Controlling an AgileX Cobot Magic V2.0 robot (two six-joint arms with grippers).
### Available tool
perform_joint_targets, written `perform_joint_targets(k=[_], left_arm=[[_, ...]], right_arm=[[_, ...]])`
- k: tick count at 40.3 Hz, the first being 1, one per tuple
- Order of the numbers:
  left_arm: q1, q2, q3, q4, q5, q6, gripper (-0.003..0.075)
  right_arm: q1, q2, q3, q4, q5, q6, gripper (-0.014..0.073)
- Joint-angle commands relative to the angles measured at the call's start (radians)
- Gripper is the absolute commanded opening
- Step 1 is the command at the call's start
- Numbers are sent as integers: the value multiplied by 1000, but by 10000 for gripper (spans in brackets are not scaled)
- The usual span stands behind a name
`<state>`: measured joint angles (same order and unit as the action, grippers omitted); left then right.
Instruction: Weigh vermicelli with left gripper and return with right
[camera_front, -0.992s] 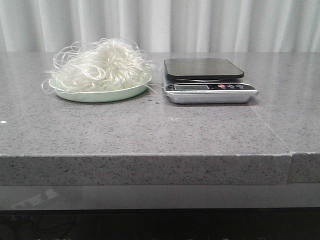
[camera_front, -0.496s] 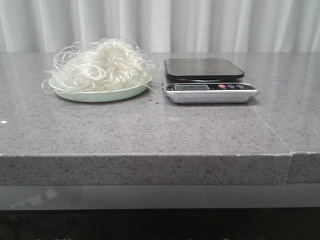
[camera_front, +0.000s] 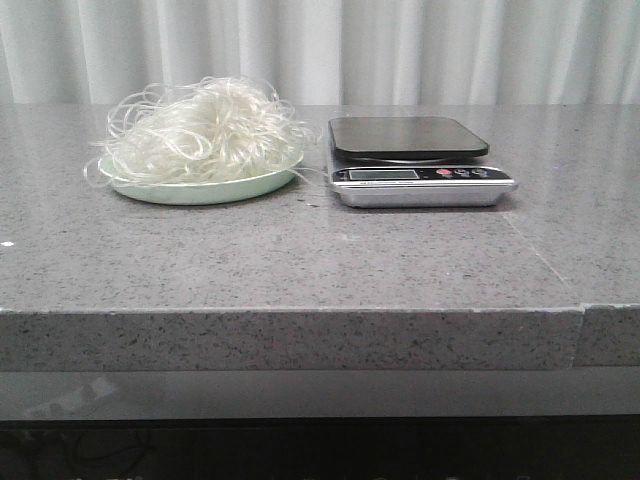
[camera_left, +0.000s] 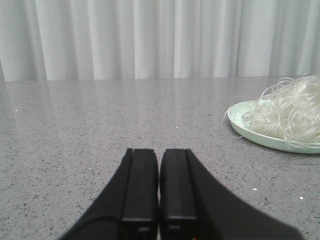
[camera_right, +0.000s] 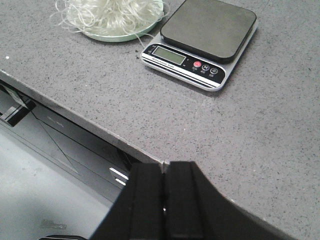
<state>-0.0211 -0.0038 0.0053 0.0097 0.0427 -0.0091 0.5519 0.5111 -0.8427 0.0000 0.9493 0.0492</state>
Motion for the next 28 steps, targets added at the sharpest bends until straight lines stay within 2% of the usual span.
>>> perform_joint_targets(k=[1, 5, 10, 20, 28], left_arm=[[-6, -25, 36, -10, -74, -10, 155], [-6, -25, 36, -10, -74, -10, 155], [-6, -23, 36, -10, -74, -10, 155], [-6, -23, 36, -10, -74, -10, 155], [-6, -23, 36, -10, -74, -10, 155]], right_arm=[[-1, 4, -24, -13, -64, -5, 167], [-35, -36, 21, -19, -97, -14, 167], [-184, -127, 142, -19, -203, -16, 167], [-452, -380, 496, -19, -525, -16, 167], [-503, -501, 707, 0, -728, -16, 167]])
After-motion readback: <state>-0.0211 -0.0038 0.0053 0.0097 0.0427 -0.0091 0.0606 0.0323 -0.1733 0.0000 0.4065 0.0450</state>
